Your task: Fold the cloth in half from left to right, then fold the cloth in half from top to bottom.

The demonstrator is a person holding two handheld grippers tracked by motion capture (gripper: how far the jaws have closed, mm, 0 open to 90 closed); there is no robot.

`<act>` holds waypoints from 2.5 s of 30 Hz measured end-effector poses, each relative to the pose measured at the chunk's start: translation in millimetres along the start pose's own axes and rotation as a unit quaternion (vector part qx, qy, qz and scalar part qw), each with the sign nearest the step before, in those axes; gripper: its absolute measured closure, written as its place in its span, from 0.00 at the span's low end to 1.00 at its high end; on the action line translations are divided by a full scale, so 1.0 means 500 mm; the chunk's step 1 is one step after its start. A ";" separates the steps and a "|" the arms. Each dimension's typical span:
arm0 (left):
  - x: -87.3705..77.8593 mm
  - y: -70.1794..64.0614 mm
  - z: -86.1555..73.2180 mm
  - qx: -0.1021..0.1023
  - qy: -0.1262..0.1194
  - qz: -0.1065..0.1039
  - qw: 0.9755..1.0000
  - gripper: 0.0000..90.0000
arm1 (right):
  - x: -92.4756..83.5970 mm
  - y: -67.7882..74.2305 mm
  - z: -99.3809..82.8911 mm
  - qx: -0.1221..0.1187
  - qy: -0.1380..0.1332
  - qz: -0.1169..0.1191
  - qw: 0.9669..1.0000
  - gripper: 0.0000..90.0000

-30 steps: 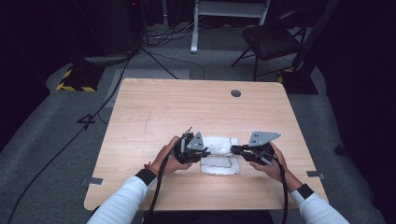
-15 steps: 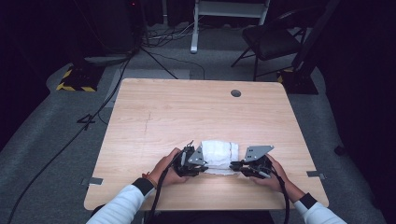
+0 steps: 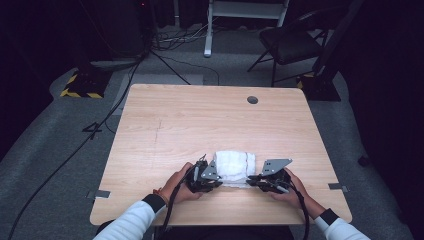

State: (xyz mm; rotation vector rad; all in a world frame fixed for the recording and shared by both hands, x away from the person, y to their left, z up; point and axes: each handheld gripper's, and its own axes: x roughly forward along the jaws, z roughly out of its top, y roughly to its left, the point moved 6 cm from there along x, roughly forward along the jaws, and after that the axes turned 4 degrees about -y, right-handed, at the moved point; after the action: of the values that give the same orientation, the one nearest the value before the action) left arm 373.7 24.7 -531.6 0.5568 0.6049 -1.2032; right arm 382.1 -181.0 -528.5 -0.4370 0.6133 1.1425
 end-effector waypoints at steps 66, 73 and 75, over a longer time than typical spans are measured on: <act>-0.052 0.115 0.038 -0.050 0.005 0.105 0.993 0.25 | -0.028 -0.097 0.080 -0.007 0.007 -0.123 0.992 0.38; -0.071 0.097 0.028 -0.044 0.007 0.115 0.992 0.24 | -0.052 -0.095 0.059 -0.007 0.018 -0.134 0.991 0.38; -0.074 0.094 0.023 -0.044 0.011 0.119 0.992 0.24 | -0.059 -0.095 0.053 -0.004 0.019 -0.136 0.990 0.38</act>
State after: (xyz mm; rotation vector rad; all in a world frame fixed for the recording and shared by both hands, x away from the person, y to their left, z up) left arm 411.3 54.5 -494.3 0.5523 0.5890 -0.9425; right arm 424.0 -202.9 -488.7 -0.5330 0.5637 0.8776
